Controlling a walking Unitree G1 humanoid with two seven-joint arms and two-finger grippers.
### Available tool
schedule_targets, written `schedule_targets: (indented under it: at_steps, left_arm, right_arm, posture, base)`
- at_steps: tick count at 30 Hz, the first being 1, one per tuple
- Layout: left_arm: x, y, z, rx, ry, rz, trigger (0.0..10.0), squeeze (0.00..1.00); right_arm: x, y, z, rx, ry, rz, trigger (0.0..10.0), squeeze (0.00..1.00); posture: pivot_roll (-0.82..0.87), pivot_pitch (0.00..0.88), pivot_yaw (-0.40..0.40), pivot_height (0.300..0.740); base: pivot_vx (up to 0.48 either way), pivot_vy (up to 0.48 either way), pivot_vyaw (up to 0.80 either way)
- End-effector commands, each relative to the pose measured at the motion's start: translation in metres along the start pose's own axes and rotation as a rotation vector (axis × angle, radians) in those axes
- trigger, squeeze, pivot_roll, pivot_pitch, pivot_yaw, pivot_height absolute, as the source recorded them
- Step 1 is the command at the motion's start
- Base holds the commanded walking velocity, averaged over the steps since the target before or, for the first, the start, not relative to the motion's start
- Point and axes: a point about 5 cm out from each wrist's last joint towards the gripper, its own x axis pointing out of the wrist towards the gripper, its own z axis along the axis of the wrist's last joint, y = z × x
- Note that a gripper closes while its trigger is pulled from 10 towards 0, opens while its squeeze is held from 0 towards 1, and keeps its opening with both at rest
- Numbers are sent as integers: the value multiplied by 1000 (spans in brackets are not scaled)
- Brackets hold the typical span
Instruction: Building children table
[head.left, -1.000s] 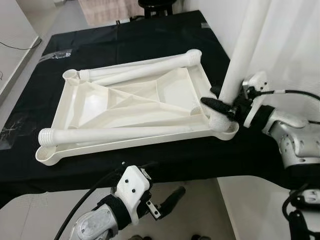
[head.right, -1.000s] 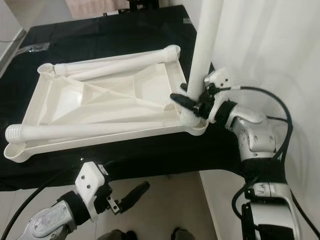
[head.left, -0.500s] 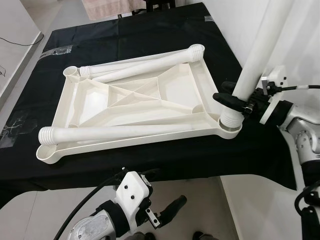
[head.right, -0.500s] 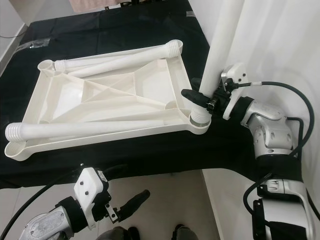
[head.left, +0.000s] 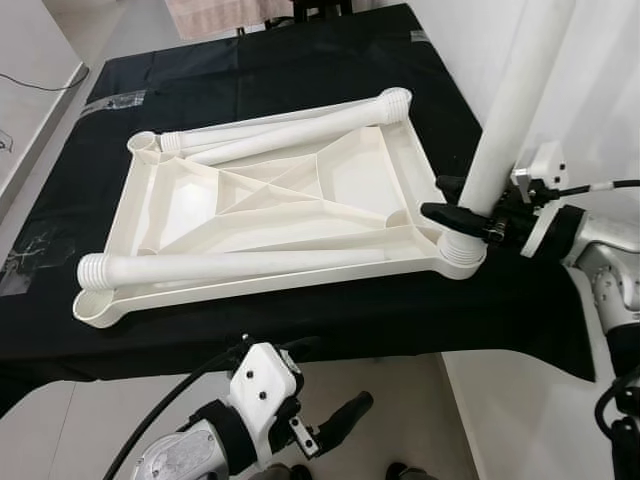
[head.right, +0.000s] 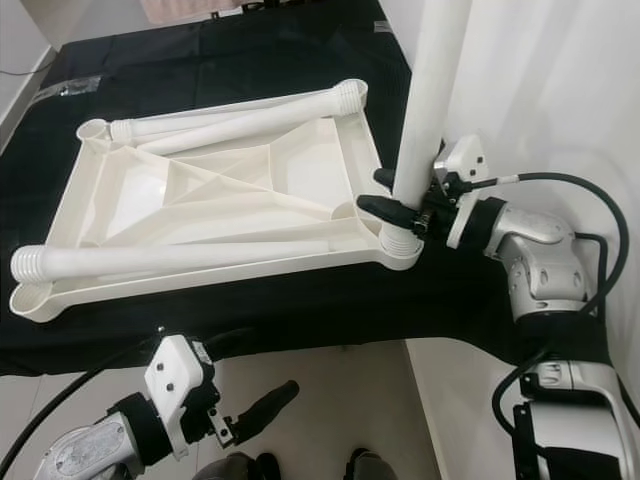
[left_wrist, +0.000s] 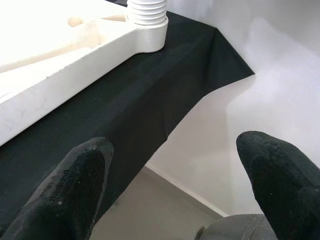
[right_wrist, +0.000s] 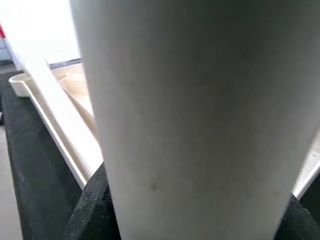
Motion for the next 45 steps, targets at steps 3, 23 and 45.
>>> schedule_targets:
  at_steps: [3, 23, 45]
  left_arm:
    - [-5, 0, -4, -4, 40, -6, 10000, 0]
    - [-6, 0, -4, -2, 47, -5, 10000, 0]
    - [-3, 1, -4, -6, 47, -7, 10000, 0]
  right_arm:
    - [3, 15, -19, 64, 87, 136, 10000, 0]
    - [52, 71, -16, 71, -31, 340, 10000, 0]
    - [80, 114, -6, 60, -78, 426, 10000, 0]
  posture:
    - [29, 278, 94, 740]
    - [31, 282, 97, 740]
    - [21, 273, 88, 740]
  base:
    - [0, 0, 0]
    - [0, 0, 0]
    - [0, 0, 0]
